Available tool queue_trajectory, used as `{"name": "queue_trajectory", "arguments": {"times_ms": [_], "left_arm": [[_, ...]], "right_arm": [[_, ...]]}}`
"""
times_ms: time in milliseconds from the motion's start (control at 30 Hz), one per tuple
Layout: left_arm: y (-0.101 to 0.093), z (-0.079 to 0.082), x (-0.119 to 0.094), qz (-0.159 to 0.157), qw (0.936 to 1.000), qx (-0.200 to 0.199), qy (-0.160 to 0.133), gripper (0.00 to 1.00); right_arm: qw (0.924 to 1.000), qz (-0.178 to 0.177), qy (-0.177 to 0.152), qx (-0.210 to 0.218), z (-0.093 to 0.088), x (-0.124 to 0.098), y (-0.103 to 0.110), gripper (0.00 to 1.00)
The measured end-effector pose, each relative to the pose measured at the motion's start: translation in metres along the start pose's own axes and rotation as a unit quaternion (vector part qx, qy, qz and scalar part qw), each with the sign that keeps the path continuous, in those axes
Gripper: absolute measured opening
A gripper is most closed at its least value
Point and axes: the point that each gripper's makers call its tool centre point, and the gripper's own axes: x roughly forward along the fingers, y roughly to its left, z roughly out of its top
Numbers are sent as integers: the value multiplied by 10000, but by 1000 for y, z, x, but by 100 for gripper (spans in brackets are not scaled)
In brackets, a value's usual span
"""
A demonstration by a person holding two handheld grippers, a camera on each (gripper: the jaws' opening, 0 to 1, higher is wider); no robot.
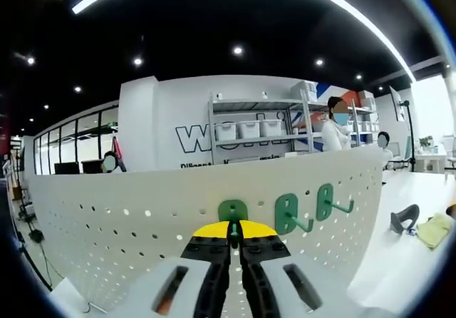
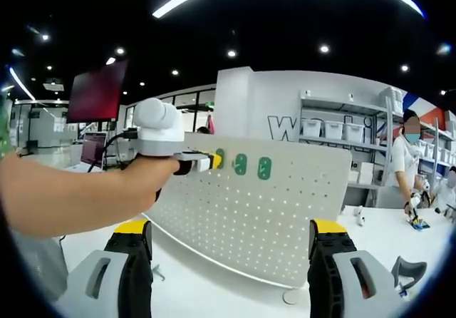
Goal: Insert the hook assembly into the mounting plate slot until the hook locks in place.
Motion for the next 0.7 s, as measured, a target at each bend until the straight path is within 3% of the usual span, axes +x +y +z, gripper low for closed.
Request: {"name": "queue_trajectory", "arguments": {"times_ms": [167,300,700], "left_arm": [[0,0,0,72,9998,-132,98,4],[0,0,1,126,9999,2,111,4],[-1,0,-2,295,9986,-353,265,4]], "right_arm": [[10000,32,12,-3,-1,0,2,93],[10000,39,23,11,-3,1,2,92],[10000,23,18,49,-5,0,1,92]]}}
